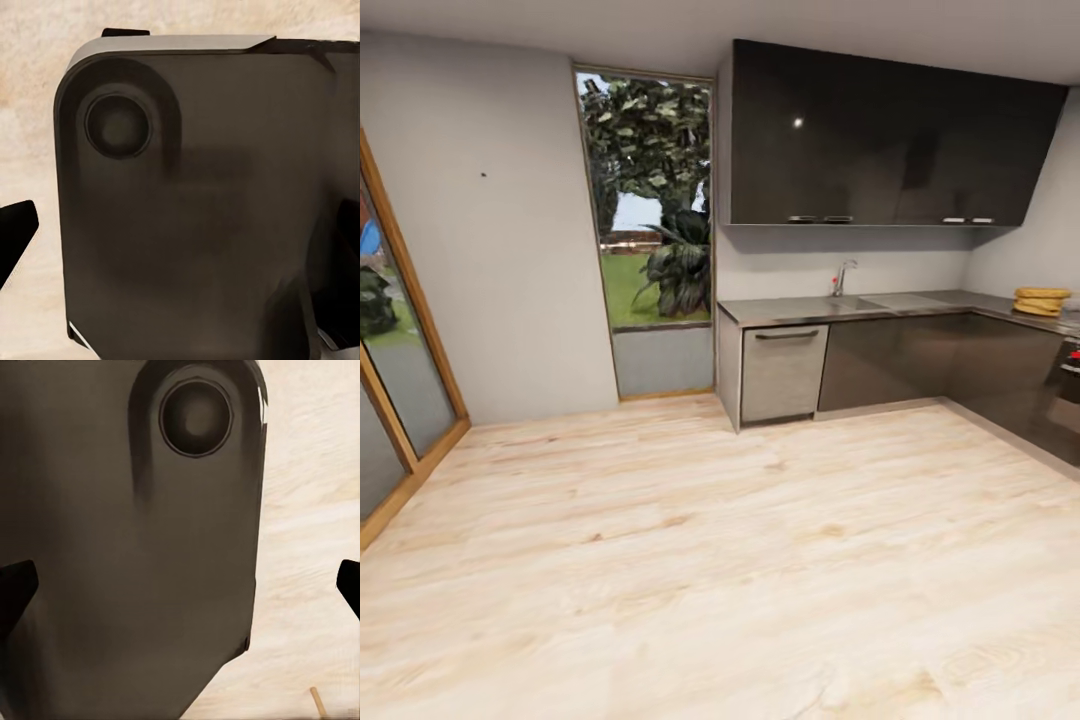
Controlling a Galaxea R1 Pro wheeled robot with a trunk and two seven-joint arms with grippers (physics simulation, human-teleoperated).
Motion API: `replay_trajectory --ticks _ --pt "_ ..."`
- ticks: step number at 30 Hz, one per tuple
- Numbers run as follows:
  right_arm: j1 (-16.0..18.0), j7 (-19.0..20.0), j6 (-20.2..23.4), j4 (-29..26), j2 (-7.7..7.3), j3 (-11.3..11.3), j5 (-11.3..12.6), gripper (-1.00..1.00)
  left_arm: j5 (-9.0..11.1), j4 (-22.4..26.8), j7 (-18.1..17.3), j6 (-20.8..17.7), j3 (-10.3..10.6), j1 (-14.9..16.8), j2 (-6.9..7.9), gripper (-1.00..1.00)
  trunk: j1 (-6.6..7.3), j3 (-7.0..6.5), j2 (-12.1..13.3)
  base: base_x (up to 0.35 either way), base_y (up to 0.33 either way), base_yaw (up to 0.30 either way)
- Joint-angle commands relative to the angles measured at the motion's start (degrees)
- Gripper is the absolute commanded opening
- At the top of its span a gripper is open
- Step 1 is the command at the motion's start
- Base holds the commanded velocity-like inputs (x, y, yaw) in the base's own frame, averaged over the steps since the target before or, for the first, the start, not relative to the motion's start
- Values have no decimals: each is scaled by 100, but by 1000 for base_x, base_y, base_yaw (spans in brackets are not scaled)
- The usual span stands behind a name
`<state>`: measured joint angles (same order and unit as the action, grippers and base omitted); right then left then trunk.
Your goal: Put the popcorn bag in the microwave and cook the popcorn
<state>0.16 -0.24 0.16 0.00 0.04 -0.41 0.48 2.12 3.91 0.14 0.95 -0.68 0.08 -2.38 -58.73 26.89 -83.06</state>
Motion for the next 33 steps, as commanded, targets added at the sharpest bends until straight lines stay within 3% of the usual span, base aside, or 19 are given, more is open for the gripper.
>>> replay_trajectory --ticks 1,6,24,33 --pt "2 -2 2 0 -1 -3 5 100 54 0 2 10 -4 1 0 100 0 4 -2 0 0 -286" --pt "2 -4 2 0 -4 -3 5 100 229 -9 -5 10 -3 1 0 100 0 4 -2 0 0 -286" --pt "2 -4 2 0 -37 -3 5 100 236 57 -16 10 -2 1 -105 100 0 4 -2 5 0 -286" --pt "2 -3 2 0 -39 1 -3 100 226 35 -23 10 38 1 -98 100 0 4 -2 289 0 -286"
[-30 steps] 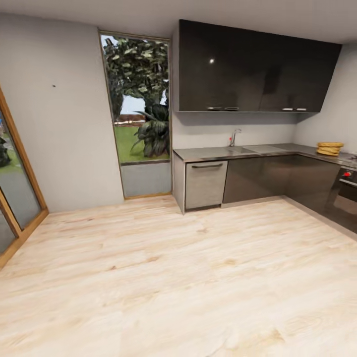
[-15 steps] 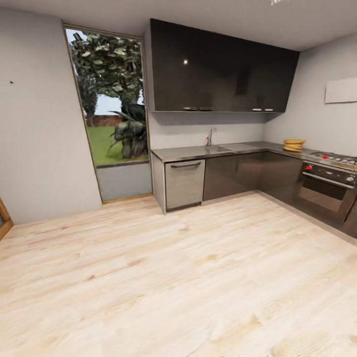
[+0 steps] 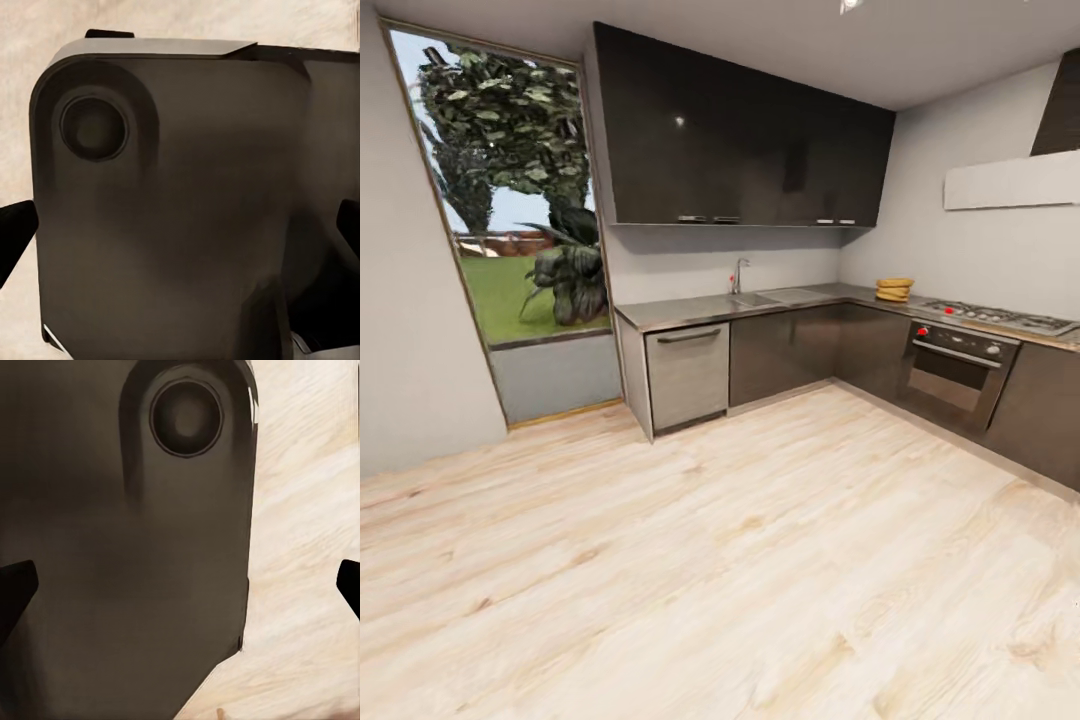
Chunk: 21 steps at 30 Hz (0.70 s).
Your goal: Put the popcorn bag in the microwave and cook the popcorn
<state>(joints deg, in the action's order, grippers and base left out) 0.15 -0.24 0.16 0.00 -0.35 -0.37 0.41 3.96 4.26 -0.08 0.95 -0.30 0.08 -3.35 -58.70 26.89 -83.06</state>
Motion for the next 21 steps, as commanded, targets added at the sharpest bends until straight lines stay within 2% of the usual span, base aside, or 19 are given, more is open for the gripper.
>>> replay_trajectory --ticks 1,21 --pt "2 -2 2 0 0 -2 4 100 42 2 -1 10 -2 1 0 100 -3 4 -2 321 0 -286" --pt "2 -2 2 0 0 2 3 100 43 14 -1 10 -5 1 1 100 -3 4 -2 322 0 -286"
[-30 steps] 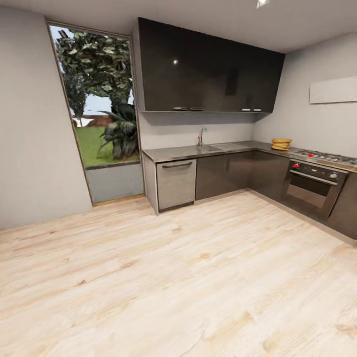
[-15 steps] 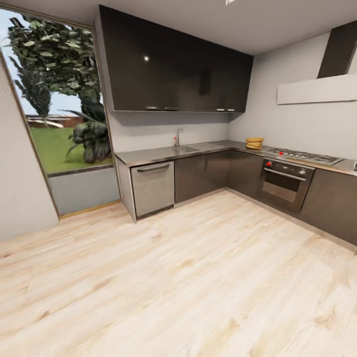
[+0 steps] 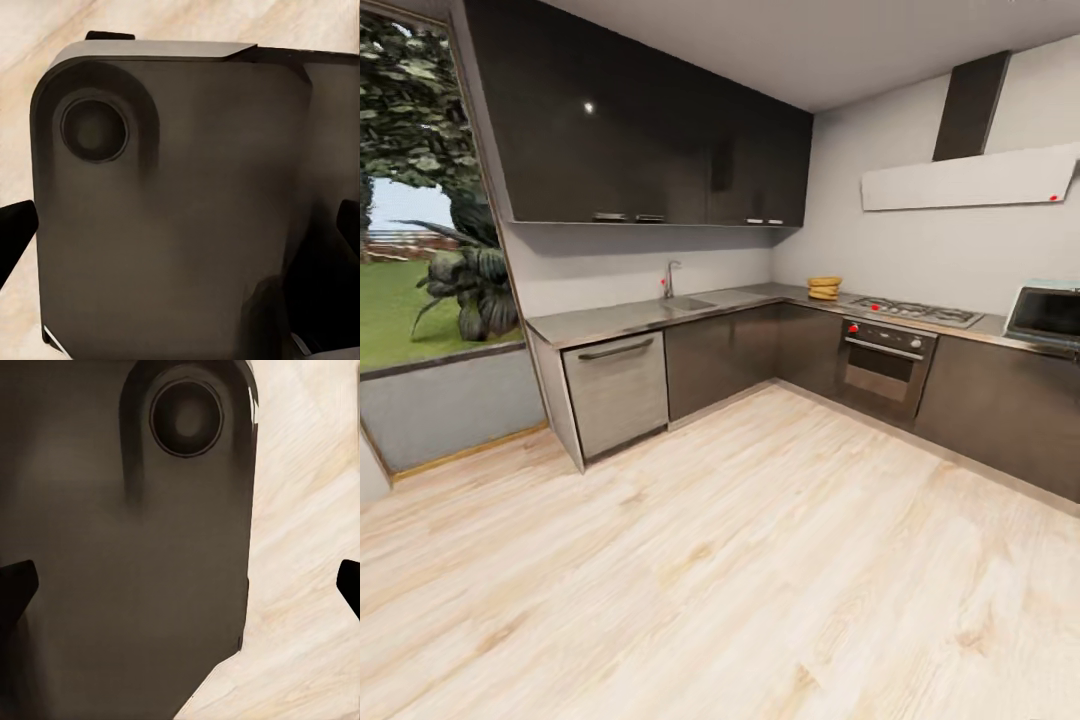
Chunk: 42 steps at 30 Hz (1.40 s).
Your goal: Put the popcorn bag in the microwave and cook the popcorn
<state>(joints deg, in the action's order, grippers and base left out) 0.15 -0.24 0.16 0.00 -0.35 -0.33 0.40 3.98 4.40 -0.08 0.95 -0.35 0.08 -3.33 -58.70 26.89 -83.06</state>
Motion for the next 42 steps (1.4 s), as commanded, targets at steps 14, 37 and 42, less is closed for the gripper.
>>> replay_trajectory --ticks 14,37,42 --pt "2 -2 -1 0 0 -2 4 100 42 -2 -1 11 -8 1 -1 100 -3 4 -2 322 0 -286" --pt "2 -8 0 0 9 -2 -4 100 42 0 -1 19 -9 1 -1 100 -3 4 -2 322 0 -257" --pt "2 -11 -6 0 -6 24 -25 100 42 0 -1 19 -9 1 -1 100 -3 4 -2 322 0 -12"
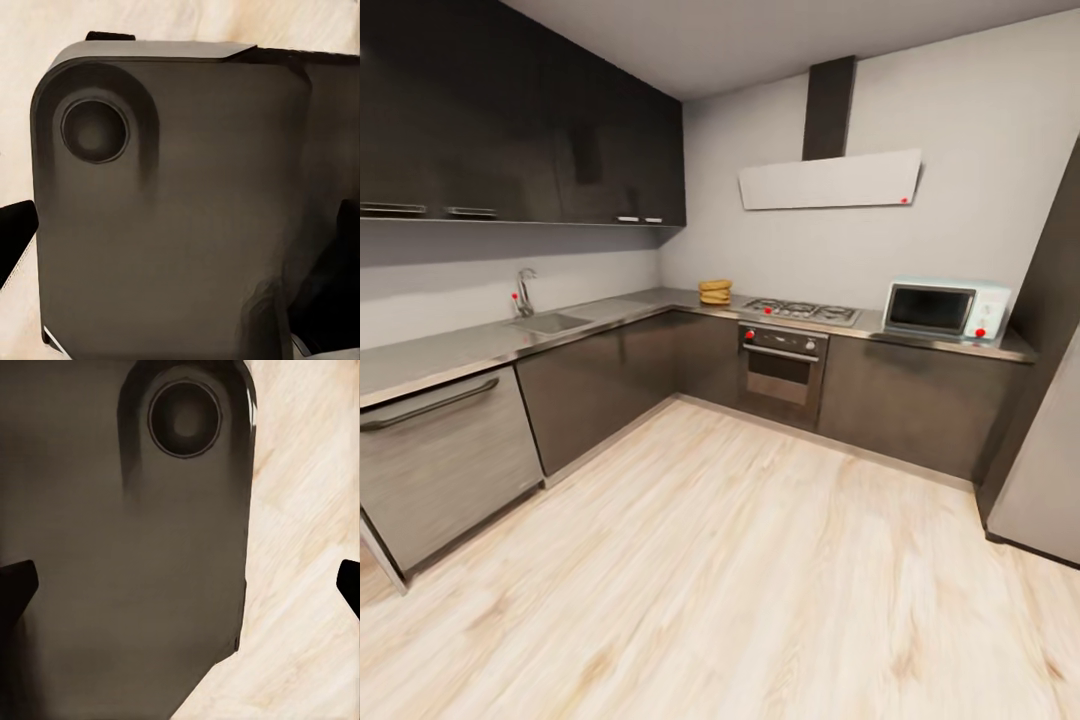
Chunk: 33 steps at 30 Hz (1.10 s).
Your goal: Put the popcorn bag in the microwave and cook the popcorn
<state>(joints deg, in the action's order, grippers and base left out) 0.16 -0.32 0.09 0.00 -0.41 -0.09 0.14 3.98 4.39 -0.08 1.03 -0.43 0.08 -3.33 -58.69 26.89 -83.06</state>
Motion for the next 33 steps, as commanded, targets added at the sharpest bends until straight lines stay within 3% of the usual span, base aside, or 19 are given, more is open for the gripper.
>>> replay_trajectory --ticks 1,20,26,33 --pt "2 -3 1 0 -1 6 -3 100 42 1 -1 11 -1 1 -1 100 -3 4 -2 322 0 -1" --pt "2 -20 -66 -2 32 4 -8 100 41 1 41 19 -1 1 -10 100 -3 4 -2 322 -9 -1" --pt "2 -21 -130 0 38 -8 20 100 42 1 43 25 -7 1 -10 100 -3 4 -2 292 -89 -204" --pt "2 -21 -132 0 24 -8 21 100 42 7 43 27 -13 1 -10 100 -3 4 -2 12 -3 -243"
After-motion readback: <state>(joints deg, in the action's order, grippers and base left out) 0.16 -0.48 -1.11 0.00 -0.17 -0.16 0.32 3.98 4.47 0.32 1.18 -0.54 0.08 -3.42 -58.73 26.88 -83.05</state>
